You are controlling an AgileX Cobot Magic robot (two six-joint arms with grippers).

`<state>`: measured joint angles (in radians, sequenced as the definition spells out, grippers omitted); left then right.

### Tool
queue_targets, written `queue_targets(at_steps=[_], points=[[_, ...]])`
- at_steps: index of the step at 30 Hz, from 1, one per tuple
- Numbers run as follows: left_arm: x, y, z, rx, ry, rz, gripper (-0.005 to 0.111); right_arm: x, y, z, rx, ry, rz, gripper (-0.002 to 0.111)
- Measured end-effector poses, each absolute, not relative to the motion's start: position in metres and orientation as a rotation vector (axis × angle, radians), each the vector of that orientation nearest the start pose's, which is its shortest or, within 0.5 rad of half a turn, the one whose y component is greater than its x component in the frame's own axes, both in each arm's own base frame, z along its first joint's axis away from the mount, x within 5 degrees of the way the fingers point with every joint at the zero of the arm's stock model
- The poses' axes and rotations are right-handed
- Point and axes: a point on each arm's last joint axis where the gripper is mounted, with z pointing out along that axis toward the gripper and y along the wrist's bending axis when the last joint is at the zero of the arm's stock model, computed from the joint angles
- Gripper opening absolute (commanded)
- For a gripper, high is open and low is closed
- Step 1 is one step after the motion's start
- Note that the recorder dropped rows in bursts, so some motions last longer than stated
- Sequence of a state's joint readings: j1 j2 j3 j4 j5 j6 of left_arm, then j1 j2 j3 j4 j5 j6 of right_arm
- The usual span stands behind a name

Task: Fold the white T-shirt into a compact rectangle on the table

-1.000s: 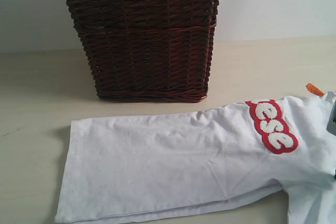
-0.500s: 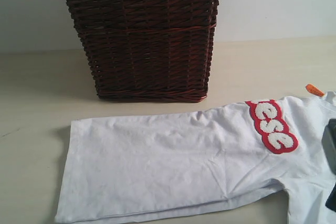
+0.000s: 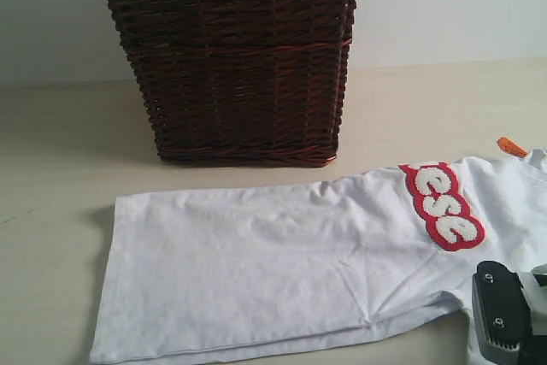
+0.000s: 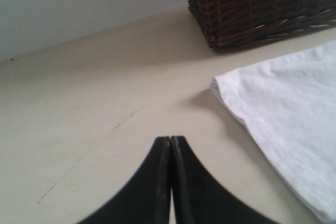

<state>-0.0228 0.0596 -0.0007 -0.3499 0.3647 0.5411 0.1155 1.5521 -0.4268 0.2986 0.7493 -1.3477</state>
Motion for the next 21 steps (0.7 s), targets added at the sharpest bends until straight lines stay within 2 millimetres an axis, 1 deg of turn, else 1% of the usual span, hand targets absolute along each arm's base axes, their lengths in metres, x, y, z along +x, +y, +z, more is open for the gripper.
queue_targets(at_steps=[2,6,9,10,17,19,21], points=[[0.056,-0.012,0.179,0.304,1.86,0.014,0.002,0.162,0.037,0.112,-1.814,2.649,0.445,0.042],[0.056,-0.012,0.179,0.304,1.86,0.014,0.002,0.169,0.035,0.109,-1.795,2.696,0.422,0.015],[0.056,-0.012,0.179,0.304,1.86,0.014,0.002,0.171,0.034,0.107,-1.796,2.697,0.383,0.002],[0.056,-0.012,0.179,0.304,1.86,0.014,0.002,0.172,0.034,0.108,-1.794,2.698,0.375,0.0],[0.056,-0.012,0.179,0.304,1.86,0.014,0.002,0.174,0.034,0.109,-1.741,2.761,0.352,0.0],[0.056,-0.012,0.179,0.304,1.86,0.014,0.002,0.172,0.032,0.11,-1.767,2.779,0.353,0.0],[0.056,-0.012,0.179,0.304,1.86,0.014,0.002,0.168,0.029,0.113,-1.84,2.796,0.352,0.0]])
